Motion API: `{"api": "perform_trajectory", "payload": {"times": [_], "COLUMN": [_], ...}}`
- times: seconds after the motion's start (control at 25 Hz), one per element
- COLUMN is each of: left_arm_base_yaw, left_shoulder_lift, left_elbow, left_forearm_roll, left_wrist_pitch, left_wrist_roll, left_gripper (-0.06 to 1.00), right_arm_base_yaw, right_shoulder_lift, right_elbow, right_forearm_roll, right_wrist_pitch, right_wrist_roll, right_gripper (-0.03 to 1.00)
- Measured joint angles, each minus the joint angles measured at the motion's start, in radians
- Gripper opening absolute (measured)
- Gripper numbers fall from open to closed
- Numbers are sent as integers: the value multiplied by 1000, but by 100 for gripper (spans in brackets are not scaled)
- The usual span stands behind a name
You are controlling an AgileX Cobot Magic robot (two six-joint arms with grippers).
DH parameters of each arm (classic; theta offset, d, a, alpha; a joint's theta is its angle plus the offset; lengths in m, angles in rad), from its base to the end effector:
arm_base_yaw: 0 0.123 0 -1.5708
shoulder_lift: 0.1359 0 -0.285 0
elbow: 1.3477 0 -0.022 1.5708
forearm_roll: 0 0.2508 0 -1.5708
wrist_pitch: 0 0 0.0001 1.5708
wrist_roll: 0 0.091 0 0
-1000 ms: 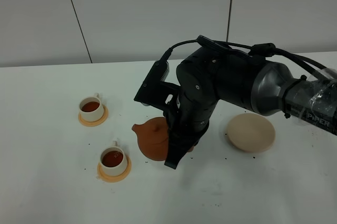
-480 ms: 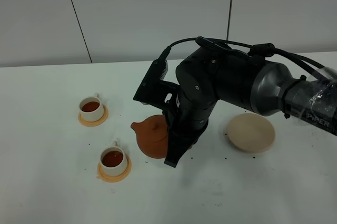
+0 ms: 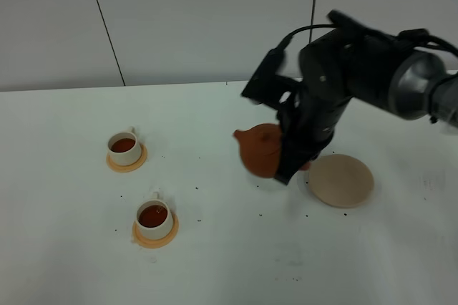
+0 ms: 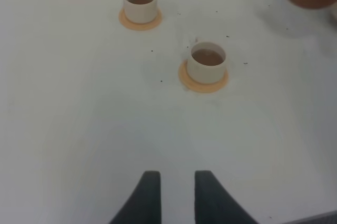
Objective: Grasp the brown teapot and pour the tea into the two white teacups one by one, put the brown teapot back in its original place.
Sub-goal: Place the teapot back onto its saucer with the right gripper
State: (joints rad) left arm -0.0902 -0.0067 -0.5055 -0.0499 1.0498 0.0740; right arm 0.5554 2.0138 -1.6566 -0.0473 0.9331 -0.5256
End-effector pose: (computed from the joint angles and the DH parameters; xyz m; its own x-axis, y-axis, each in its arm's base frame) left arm -0.0065 -0.0034 0.2797 -0.4262 0.0878 -0.9003 0.1499 0.9884 0.0254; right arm 0.3724 0.2270 0.2310 -0.4033 -0.8687 -0.2875 -0.8552 0.4696 -0.2195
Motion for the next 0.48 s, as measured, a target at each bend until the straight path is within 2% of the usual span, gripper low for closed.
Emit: {"api": "perform_trajectory", "payload": {"times": [0.24, 0.48], "left_arm_base_yaw": [0, 0], "left_shoulder_lift": [0, 0], "left_elbow": [0, 0], "left_forearm_roll": [0, 0], "left_wrist_pitch": [0, 0], "left_wrist_roll": [0, 0], "left_gripper": [23, 23], "right_arm_base_yaw": [-119, -190], "right_shoulder_lift": [-10, -33], "right_elbow": [0, 0], "right_forearm_roll": [-6, -5], "right_wrist_pitch": [-9, -33], "right_wrist_roll": [-3, -1], "right_gripper": [10, 10]}}
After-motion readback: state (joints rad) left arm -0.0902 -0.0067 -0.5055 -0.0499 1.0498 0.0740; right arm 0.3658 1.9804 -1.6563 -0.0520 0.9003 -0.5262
